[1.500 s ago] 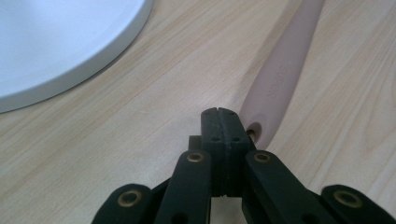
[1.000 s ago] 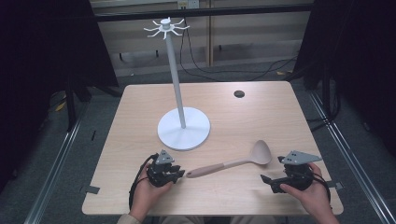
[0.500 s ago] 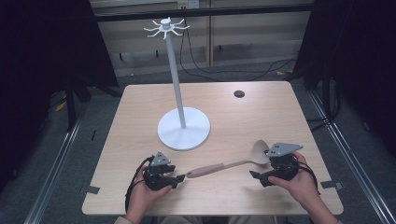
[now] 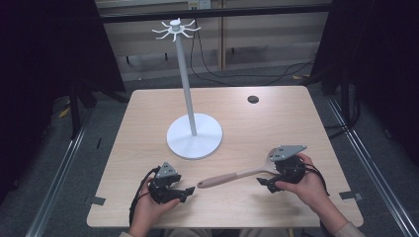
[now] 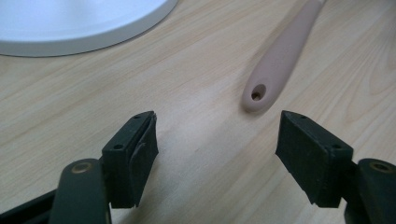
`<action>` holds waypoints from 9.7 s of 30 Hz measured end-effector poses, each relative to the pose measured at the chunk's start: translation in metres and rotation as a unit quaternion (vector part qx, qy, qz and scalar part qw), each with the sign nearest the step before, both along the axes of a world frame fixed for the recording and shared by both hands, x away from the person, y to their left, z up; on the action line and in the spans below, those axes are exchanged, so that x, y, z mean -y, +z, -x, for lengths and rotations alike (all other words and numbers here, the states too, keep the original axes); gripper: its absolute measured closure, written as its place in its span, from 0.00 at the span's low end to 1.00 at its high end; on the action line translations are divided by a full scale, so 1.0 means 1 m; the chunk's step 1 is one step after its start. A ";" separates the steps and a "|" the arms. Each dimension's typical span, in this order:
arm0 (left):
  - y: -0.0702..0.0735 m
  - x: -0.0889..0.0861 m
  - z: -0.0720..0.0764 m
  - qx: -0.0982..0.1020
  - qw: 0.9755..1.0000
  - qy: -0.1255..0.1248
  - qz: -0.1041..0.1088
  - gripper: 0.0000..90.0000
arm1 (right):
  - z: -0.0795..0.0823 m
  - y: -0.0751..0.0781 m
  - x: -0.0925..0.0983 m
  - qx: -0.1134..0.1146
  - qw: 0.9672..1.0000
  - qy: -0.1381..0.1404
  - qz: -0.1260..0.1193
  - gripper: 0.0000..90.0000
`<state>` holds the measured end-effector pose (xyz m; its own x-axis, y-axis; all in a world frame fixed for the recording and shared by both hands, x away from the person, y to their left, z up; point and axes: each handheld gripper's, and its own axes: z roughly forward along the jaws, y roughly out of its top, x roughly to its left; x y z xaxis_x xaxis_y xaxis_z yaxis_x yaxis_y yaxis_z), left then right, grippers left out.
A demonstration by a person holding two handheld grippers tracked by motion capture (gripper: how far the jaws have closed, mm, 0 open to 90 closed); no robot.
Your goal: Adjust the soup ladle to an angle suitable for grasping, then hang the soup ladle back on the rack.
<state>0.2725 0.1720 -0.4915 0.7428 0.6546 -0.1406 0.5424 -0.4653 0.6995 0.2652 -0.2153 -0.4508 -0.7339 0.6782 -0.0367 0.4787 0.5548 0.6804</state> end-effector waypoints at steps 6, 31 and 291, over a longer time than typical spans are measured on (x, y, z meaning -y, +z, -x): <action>-0.001 -0.005 0.002 0.003 1.000 0.006 0.004 0.29 | -0.007 -0.002 -0.011 -0.006 1.000 0.018 0.014 0.11; 0.001 -0.020 0.007 0.014 1.000 0.019 0.008 0.25 | -0.039 -0.018 -0.045 -0.042 0.989 0.106 0.097 0.30; -0.003 -0.028 0.003 0.019 0.999 0.034 0.030 0.14 | -0.128 0.134 -0.139 0.120 0.962 -0.015 -0.246 0.87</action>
